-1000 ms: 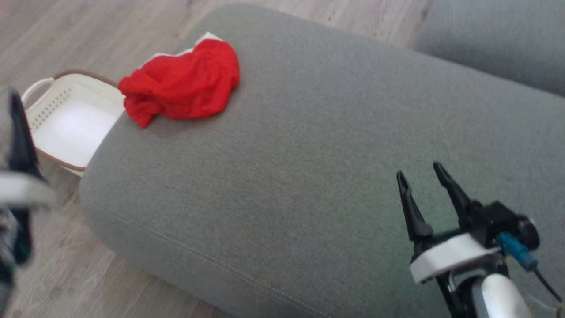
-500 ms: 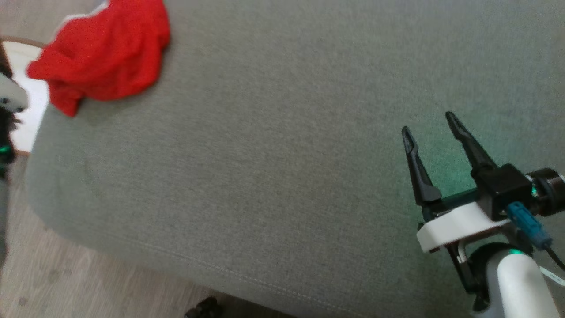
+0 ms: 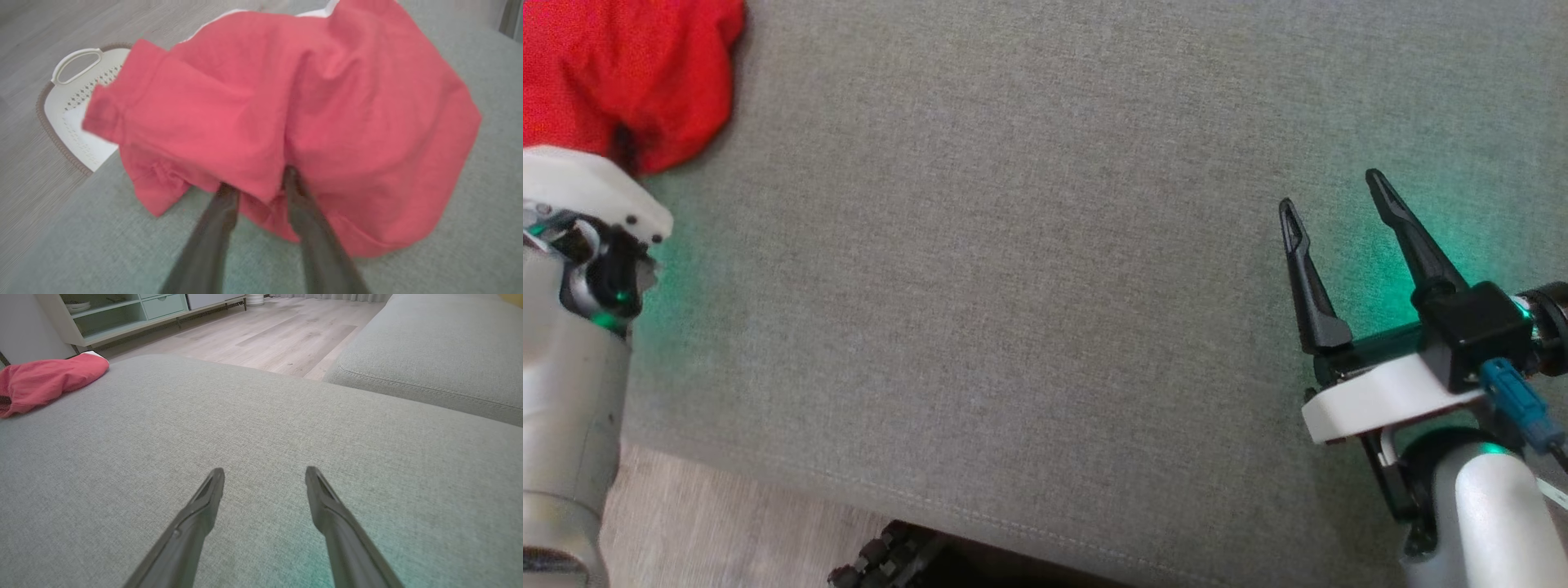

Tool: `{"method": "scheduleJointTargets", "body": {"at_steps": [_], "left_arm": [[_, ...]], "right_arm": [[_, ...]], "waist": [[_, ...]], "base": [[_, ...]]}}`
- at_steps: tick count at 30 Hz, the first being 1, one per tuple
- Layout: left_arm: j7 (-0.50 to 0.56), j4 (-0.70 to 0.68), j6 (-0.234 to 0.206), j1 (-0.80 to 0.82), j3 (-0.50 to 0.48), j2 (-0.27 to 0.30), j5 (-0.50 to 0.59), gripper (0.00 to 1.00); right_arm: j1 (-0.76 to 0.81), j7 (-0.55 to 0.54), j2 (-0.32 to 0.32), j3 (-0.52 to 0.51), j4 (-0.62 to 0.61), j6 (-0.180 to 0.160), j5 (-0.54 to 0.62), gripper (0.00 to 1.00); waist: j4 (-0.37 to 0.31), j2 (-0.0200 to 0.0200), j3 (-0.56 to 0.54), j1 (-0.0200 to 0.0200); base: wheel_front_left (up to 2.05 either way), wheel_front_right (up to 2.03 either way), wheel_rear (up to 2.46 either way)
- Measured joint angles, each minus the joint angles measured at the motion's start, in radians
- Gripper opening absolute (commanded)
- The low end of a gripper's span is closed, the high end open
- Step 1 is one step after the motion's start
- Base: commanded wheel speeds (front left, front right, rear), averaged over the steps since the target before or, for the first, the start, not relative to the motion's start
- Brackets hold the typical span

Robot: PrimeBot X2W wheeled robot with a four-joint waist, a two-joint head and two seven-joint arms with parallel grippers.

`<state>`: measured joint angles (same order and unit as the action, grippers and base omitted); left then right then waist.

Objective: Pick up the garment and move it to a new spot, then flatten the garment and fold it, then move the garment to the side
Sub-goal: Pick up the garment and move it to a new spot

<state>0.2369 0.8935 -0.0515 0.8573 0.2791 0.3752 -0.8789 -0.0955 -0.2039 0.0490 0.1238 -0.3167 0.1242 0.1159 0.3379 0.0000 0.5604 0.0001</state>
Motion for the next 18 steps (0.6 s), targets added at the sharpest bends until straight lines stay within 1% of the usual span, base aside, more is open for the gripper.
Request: {"method": "scheduleJointTargets", "body": {"at_steps": [1,3,9,14,18], "left_arm": [[-0.009,0.008,0.001,0.009,0.0,-0.002,0.0,0.0],[-0.029,0.022,0.021,0.025,0.0,-0.002,0.0,0.0],[-0.113,0.05,0.044,0.054,0.005,0.008,0.031,0.0],[-0.171,0.053,0.068,0.1,0.016,0.04,0.068,0.0],[-0.187,0.036,0.085,0.135,0.048,0.063,0.105,0.0]], "right_arm": [[0.0,0.0,0.0,0.0,0.0,0.0,0.0,1.0],[-0.001,0.002,0.0,-0.001,0.003,0.0,0.0,1.0],[-0.024,0.026,0.0,-0.002,0.026,0.0,-0.009,1.0],[-0.027,0.052,0.0,-0.008,0.059,0.0,-0.03,1.0],[-0.028,0.083,0.0,-0.011,0.098,0.0,-0.057,1.0]], "waist": [[-0.001,0.0,0.0,0.0],[-0.002,0.0,-0.002,0.0],[-0.012,0.0,-0.025,-0.0001],[-0.025,0.0,-0.059,-0.0001],[-0.04,0.0,-0.097,-0.0001]], "base": [[0.0,0.0,0.0],[0.0,0.0,0.0],[0.0,0.0,0.0],[0.0,0.0,0.0],[0.0,0.0,0.0]]}}
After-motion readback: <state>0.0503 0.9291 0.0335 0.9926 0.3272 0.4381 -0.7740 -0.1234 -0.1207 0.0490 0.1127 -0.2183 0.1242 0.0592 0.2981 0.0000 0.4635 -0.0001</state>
